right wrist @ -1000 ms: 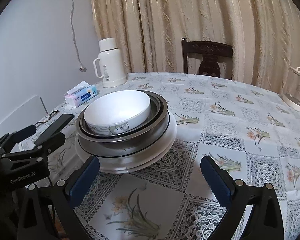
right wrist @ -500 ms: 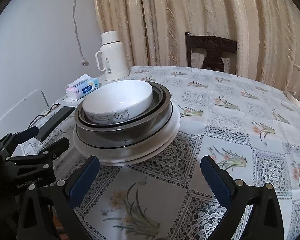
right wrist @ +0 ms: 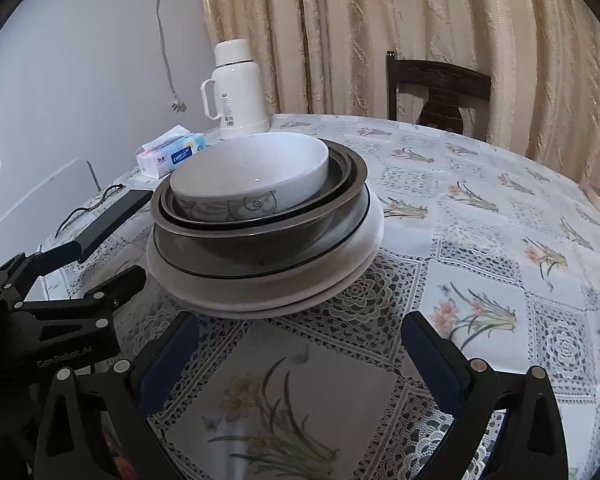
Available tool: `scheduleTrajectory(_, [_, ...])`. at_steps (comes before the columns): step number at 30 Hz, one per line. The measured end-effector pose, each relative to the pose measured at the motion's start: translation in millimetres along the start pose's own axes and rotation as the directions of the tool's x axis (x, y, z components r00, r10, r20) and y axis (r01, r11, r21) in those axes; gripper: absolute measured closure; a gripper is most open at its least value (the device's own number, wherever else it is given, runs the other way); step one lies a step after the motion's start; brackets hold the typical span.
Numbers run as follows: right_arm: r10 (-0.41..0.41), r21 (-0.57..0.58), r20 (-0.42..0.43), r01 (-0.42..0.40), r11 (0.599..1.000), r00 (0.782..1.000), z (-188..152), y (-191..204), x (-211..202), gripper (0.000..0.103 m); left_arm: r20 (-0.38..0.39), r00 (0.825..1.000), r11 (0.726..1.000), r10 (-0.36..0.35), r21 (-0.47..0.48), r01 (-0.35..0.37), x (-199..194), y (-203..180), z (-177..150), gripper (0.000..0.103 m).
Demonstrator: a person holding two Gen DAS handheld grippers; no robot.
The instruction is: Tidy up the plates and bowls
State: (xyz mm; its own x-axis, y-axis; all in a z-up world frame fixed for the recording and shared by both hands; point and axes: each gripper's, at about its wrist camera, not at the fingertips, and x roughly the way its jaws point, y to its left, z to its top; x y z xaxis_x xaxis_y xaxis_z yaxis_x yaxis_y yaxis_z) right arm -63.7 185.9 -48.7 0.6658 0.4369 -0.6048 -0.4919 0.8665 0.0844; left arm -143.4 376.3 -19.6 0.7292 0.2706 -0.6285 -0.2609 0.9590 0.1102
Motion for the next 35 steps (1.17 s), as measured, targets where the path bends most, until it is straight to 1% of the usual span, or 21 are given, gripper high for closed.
scheduleTrajectory(10, [0.021, 0.012, -0.021, -0.021, 1.000, 1.000, 1.6, -3.2, 4.5, 0.000, -0.020, 1.000, 1.000, 0.003, 0.005, -0.002, 7.1, -0.9, -2.2, 0.006])
scheduleTrajectory(16, [0.047, 0.035, -0.031, -0.046, 0.998, 0.998, 2.2, -7.4, 6.3, 0.000, -0.023, 1.000, 1.000, 0.004, 0.007, -0.004, 8.7, -2.2, -1.6, 0.006])
scheduleTrajectory(29, [0.044, 0.024, -0.010, -0.043, 0.999, 0.999, 2.9, -5.3, 4.8, 0.000, -0.023, 1.000, 1.000, 0.008, 0.010, -0.008, 11.2, -0.3, -2.9, 0.006])
scheduleTrajectory(35, [0.042, 0.022, -0.015, -0.042, 0.999, 0.999, 3.0, -4.1, 6.0, 0.000, -0.023, 1.000, 1.000, 0.009, 0.010, -0.009, 11.0, -0.7, -3.1, 0.006])
